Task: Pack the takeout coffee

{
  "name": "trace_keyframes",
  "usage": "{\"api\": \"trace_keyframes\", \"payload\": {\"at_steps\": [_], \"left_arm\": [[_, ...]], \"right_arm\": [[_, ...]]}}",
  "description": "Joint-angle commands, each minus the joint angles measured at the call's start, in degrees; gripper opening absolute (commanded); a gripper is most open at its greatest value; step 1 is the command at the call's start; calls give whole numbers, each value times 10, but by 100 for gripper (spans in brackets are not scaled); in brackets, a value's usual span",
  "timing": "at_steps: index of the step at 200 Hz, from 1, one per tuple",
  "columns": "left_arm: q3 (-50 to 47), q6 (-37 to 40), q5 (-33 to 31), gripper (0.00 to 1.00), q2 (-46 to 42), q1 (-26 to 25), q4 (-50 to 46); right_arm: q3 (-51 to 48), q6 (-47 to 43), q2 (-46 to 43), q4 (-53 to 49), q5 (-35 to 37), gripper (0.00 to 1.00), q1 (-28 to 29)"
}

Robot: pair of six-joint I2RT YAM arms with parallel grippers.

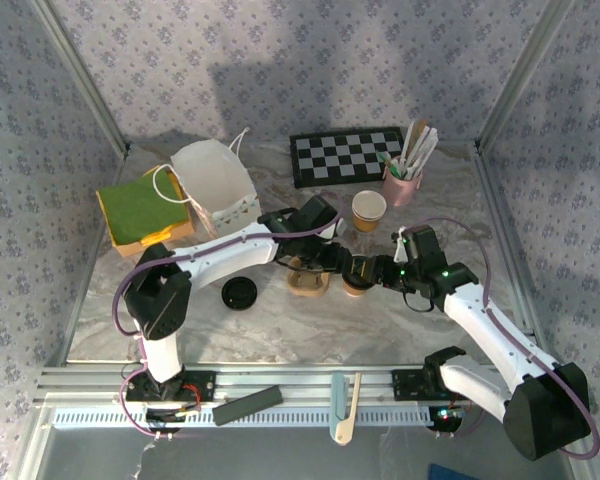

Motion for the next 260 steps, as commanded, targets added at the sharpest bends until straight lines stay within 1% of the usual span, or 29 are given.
{"api": "trace_keyframes", "payload": {"at_steps": [1, 25, 43, 57, 120, 185, 226, 260], "left_arm": [[26, 7, -2, 47, 14, 13, 22], [33, 13, -2, 51, 25, 20, 37], [46, 18, 8, 56, 39, 21, 43], [51, 17, 16, 57, 49, 20, 52], [41, 26, 46, 56, 54, 17, 78], [22, 36, 40, 56, 55, 16, 65], [25, 42, 42, 52, 64, 12, 58], [24, 49, 37, 52, 67, 9, 50]], "right_arm": [[2, -5, 4, -3, -1, 51, -2], [2, -4, 4, -4, -4, 50, -2], [2, -5, 4, -4, -4, 50, -2], [2, -4, 4, -4, -3, 50, -3], [2, -2, 11, 5, -5, 50, -2], [4, -1, 17, 9, -2, 50, -1], [6, -1, 20, 12, -1, 50, -1], [8, -2, 22, 13, -2, 50, -1]]}}
